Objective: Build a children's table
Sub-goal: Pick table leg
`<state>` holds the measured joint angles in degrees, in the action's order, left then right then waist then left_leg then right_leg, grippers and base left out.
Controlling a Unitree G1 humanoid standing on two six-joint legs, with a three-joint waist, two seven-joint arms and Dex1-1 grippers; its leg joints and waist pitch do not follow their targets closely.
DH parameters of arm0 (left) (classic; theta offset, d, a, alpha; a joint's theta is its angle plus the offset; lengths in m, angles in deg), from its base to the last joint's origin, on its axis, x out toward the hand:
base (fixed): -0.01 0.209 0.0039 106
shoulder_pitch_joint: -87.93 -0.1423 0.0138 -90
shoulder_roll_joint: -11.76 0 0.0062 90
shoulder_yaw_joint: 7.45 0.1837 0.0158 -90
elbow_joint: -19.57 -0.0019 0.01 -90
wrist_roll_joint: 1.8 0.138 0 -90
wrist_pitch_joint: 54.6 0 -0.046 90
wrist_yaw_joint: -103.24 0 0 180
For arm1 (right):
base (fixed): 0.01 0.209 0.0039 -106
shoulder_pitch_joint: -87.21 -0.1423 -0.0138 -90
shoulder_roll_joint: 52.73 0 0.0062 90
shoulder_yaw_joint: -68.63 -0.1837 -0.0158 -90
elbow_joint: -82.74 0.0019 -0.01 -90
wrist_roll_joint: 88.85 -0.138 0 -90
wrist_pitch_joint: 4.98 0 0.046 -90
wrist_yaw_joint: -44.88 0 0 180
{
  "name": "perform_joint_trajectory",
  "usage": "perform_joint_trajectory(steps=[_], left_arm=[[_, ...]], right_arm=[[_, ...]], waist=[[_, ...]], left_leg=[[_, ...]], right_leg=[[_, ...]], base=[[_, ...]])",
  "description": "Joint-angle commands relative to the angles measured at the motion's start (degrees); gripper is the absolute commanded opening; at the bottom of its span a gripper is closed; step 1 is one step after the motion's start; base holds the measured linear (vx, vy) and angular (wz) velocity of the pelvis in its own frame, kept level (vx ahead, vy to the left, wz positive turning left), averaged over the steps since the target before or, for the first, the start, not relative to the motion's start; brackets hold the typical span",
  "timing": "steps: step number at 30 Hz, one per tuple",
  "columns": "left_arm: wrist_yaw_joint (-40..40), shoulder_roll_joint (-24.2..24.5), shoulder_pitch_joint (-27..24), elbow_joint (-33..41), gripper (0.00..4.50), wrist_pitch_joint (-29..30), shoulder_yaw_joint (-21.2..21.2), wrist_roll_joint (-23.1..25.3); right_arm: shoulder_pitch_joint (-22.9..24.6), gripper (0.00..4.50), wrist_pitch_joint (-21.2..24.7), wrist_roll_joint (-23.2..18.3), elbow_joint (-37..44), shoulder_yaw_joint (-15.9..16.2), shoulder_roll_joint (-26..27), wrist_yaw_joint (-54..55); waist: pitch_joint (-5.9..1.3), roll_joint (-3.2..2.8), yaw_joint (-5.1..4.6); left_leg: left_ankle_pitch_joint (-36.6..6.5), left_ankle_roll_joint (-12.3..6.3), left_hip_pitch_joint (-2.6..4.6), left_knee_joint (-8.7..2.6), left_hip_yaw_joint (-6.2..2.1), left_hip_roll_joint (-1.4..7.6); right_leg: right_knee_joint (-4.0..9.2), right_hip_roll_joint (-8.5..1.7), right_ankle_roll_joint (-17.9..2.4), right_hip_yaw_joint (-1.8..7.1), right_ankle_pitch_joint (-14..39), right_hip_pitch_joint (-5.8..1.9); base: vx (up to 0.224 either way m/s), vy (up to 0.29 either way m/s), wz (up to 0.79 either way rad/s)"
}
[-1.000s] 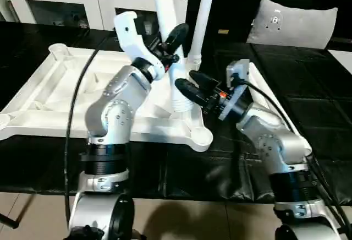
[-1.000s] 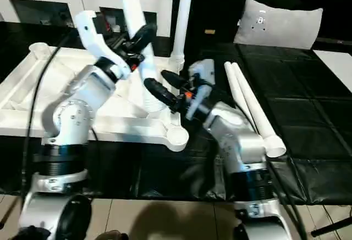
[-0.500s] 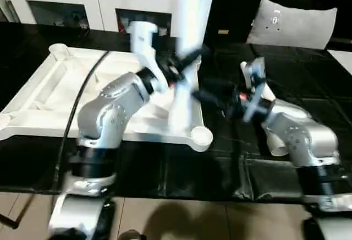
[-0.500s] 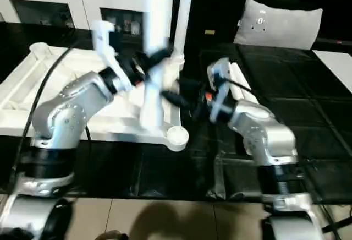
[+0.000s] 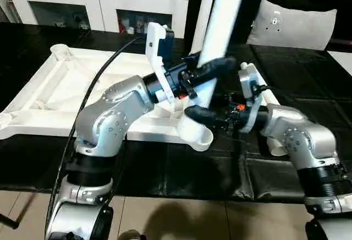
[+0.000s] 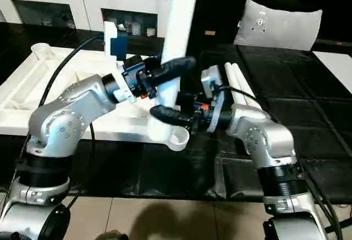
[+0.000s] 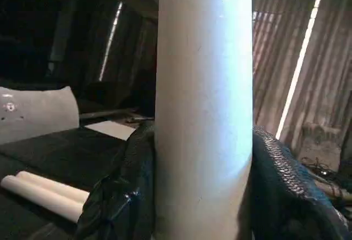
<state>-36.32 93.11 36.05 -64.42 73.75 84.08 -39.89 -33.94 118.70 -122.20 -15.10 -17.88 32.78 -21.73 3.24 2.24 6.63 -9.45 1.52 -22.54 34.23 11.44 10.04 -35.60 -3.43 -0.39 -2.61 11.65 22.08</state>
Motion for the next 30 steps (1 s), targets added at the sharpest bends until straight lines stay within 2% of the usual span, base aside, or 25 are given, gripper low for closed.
perform_joint_trajectory(steps=[1,3,6,8,12,14,16,17,22,30], left_arm=[[0.15,-0.26,0.26,1.26,1.85,0.33,0.77,-0.55],[0.11,-0.1,0.22,1.15,1.85,0.12,1.23,-0.18],[0.18,0.04,0.12,1.32,1.85,0.16,1.59,0.11],[0.02,-0.02,0.04,1.34,1.85,-0.06,1.96,0.51],[0.03,0.08,-0.05,1.28,1.85,-0.29,2.47,1.16],[0.04,0.1,-0.09,1.27,1.85,-0.34,2.58,1.25],[0.11,0.36,-0.19,1.3,1.85,-0.53,2.97,1.53],[0.13,0.51,-0.26,1.31,1.85,-0.7,3.21,1.79],[0.07,0.55,-0.27,1.38,1.84,-0.91,3.35,2.08],[0.03,0.73,-0.35,1.11,1.84,-1.03,3.86,2.4]], right_arm=[[0.04,3.66,-0.1,0.44,1.09,0.64,-0.78,-0.54],[0.12,3.37,-0.16,0.29,1.21,0.93,-0.9,-0.81],[0.16,3.24,-0.05,0.09,1.29,0.94,-0.86,-0.89],[0.18,2.95,0.08,-0.06,1.37,0.91,-0.72,-1.12],[0.11,2.71,0.1,-0.28,1.28,0.91,-0.63,-1.13],[0.09,2.4,0.12,-0.37,1.26,0.89,-0.6,-1.06],[0.07,2.35,0.27,-0.7,1.27,0.82,-0.59,-0.99],[0.08,2.16,0.58,-1.0,1.32,0.74,-0.6,-1.06],[0.15,1.95,1.34,-1.34,1.43,0.74,-0.67,-1.54],[0.23,1.91,1.87,-1.59,1.46,0.73,-0.74,-1.7]], waist=[[-3.78,0.05,0.09],[-3.8,0.07,0.07],[-3.85,0.05,0.06],[-3.87,0.08,0.08],[-3.89,0.02,0.09],[-3.89,0.01,0.1],[-3.91,0.01,0.06],[-3.89,0.03,0.09],[-3.9,0.02,0.1],[-3.85,-0.01,0.09]], left_leg=[[-9.56,0.58,1.87,-3.73,-1.72,3.5],[-9.55,0.75,1.87,-3.72,-1.74,3.5],[-9.43,0.79,1.84,-3.69,-1.74,3.47],[-9.34,0.75,1.81,-3.66,-1.73,3.44],[-9.11,0.59,1.77,-3.65,-1.77,3.47],[-9.27,0.64,1.84,-3.66,-1.76,3.48],[-9.33,0.68,1.81,-3.65,-1.77,3.46],[-9.12,0.59,1.81,-3.66,-1.76,3.47],[-9.22,0.68,1.82,-3.63,-1.76,3.47],[-9.71,0.93,1.84,-3.69,-1.79,3.48]], right_leg=[[4.15,-5.0,-11.3,2.45,8.88,-2.14],[4.15,-5.0,-11.08,2.5,9.03,-2.12],[4.09,-4.94,-10.99,2.5,8.58,-2.13],[4.07,-4.95,-10.92,2.51,8.48,-2.17],[4.02,-4.94,-10.94,2.48,8.08,-2.19],[4.06,-4.97,-11.0,2.47,8.33,-2.15],[4.04,-4.92,-11.06,2.46,8.2,-2.17],[4.0,-4.93,-11.03,2.49,7.9,-2.16],[4.01,-4.92,-11.09,2.47,8.21,-2.14],[4.1,-4.97,-10.9,2.48,8.94,-2.11]], base=[[0.0,0.0,0.0],[0.0,0.0,0.0],[0.0,0.0,0.0],[0.0,0.0,0.0],[0.0,0.0,0.0],[0.0,0.0,0.0],[0.0,0.0,0.0],[0.0,0.0,0.0],[0.0,0.0,0.0],[0.0,0.0,0.0]])
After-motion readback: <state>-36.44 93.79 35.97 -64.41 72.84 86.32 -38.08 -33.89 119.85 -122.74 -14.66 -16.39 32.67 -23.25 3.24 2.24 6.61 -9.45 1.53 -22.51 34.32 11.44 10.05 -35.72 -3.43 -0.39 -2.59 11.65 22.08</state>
